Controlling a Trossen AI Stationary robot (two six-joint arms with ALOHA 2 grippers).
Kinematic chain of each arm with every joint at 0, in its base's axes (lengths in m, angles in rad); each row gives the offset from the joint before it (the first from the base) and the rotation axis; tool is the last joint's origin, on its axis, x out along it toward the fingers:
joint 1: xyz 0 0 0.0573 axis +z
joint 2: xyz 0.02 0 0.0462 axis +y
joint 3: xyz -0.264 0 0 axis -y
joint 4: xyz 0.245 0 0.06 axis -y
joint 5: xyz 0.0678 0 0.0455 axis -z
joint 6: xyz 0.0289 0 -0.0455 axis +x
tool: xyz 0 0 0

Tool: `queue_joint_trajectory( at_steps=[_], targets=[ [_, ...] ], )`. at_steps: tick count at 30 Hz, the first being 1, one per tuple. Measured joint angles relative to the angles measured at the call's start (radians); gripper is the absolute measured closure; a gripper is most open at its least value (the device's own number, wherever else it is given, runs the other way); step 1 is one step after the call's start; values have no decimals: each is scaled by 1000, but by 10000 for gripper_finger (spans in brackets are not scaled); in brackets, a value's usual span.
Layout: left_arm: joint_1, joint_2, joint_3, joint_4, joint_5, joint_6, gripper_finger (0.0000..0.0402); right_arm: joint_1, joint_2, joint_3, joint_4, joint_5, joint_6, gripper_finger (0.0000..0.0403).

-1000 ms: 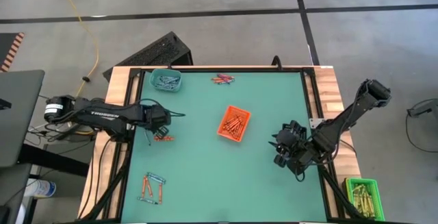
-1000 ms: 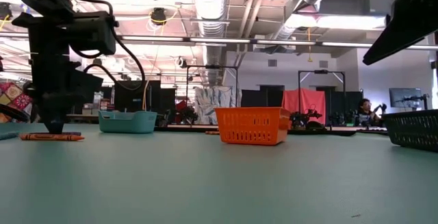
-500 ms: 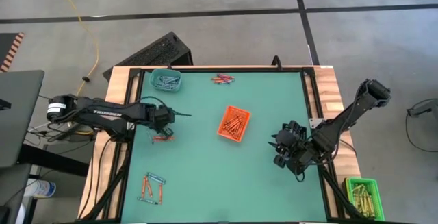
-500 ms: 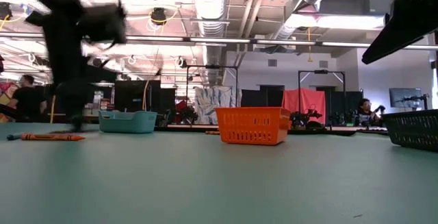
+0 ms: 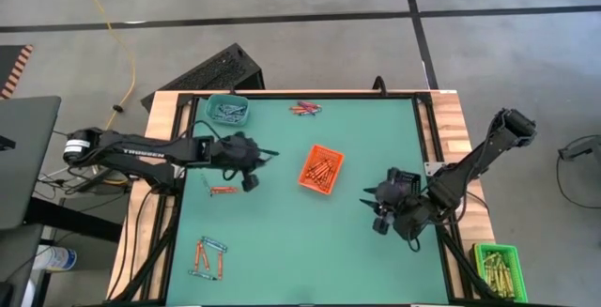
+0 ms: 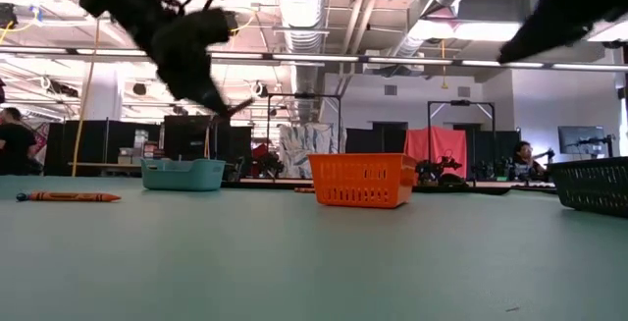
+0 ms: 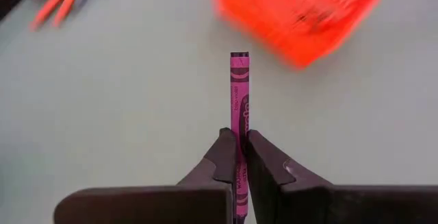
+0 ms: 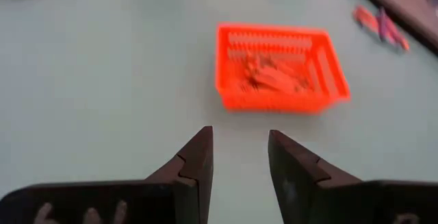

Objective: Sort crayons
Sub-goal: Put the violet crayon into black bin

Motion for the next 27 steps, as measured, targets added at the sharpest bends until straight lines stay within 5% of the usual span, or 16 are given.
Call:
queue_joint_trajectory(
  at_steps=[12, 18, 27],
  targets=[
    [-97, 79, -1, 532, 180, 200, 401, -44, 12, 0, 489, 34, -466, 271],
    [-138, 248, 6, 811, 260, 270, 401, -115, 95, 1, 812, -123, -734, 271],
    [-190, 401, 124, 886, 293, 362, 401, -209, 166, 1, 938, -170, -796, 271]
  ],
)
